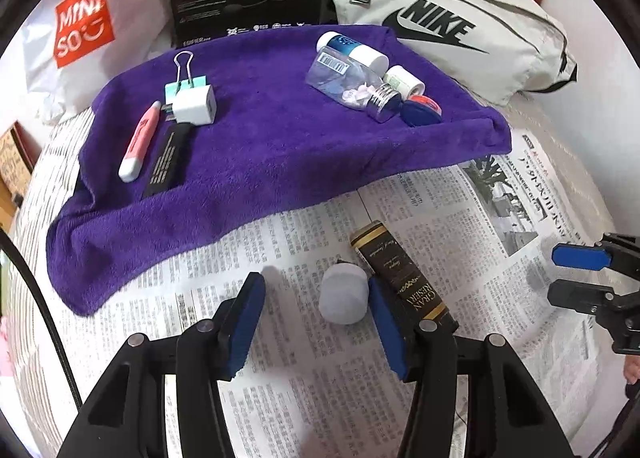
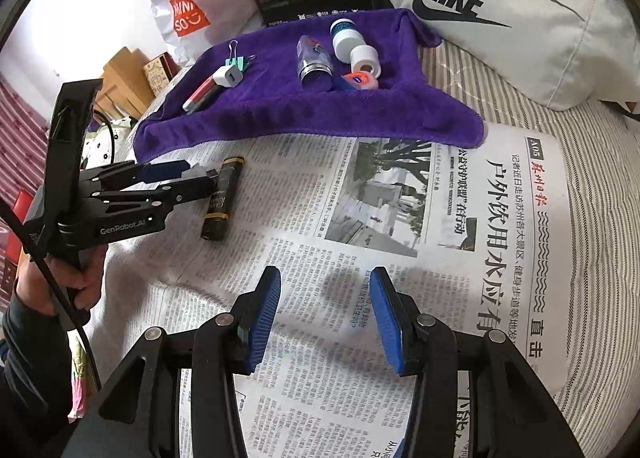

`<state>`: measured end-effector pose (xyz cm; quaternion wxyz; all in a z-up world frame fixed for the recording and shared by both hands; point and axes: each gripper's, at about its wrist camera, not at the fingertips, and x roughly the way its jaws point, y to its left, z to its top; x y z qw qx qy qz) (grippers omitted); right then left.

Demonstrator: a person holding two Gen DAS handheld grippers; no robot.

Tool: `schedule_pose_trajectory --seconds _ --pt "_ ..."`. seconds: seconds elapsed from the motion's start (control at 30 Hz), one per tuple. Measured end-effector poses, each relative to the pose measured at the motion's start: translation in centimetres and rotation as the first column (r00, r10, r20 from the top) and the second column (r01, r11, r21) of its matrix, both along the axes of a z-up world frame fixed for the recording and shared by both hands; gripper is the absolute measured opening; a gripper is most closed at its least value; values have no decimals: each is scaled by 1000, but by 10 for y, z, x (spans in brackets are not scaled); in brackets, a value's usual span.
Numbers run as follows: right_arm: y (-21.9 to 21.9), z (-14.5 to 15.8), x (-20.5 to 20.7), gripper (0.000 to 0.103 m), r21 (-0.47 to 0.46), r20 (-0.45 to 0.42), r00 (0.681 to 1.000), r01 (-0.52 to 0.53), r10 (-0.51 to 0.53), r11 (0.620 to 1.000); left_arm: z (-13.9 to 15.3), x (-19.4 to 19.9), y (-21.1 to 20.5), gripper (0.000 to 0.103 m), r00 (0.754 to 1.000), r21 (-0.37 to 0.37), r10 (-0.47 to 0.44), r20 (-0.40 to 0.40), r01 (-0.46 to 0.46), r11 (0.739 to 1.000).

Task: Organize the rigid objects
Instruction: 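Grasp the white cap with the left tool while the right tool grasps the black-gold tube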

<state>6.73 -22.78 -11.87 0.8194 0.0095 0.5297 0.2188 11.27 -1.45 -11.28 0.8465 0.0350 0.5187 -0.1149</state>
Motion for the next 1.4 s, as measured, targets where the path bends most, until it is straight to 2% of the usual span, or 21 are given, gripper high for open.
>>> schedule_pose_trajectory --seconds 0.1,0.17,0.2,0.5,0.87,1.07,1.13,1.23,1.3,1.4 --pt "3 -1 0 46 1 -4 1000 -1 1 1000 0 0 -1 38 1000 -3 -22 12 22 1000" --pt "5 -1 0 46 -1 -6 1000 -7 7 1000 1 0 -3 24 999 -15 -43 11 43 999" --pt "7 -1 1 46 -3 -7 1000 -10 10 1000 1 0 -4 22 999 -20 -52 9 52 998" --pt "30 3 5 46 2 10 998 -55 55 999 3 -8 4 22 999 -21 -42 14 42 999" --pt "94 -3 32 46 -12 38 988 -147 147 989 4 -23 54 22 997 -23 71 3 -71 997" --pt "118 -13 39 46 -66 44 984 -168 171 984 0 -26 68 23 995 -43 96 -8 -96 994" --pt "123 -14 37 46 -97 72 981 -174 182 980 0 -27 70 23 995 -50 96 -7 -96 994" --pt "129 -16 35 40 -142 109 976 -172 188 975 -1 -27 71 23 995 -60 98 -5 -98 993" --pt "130 -17 33 30 -174 137 972 -165 189 971 -1 -26 70 23 995 -63 97 -4 -97 993" --pt "124 -16 34 23 -174 142 972 -162 188 971 -2 -26 70 23 996 -66 94 -2 -94 993"
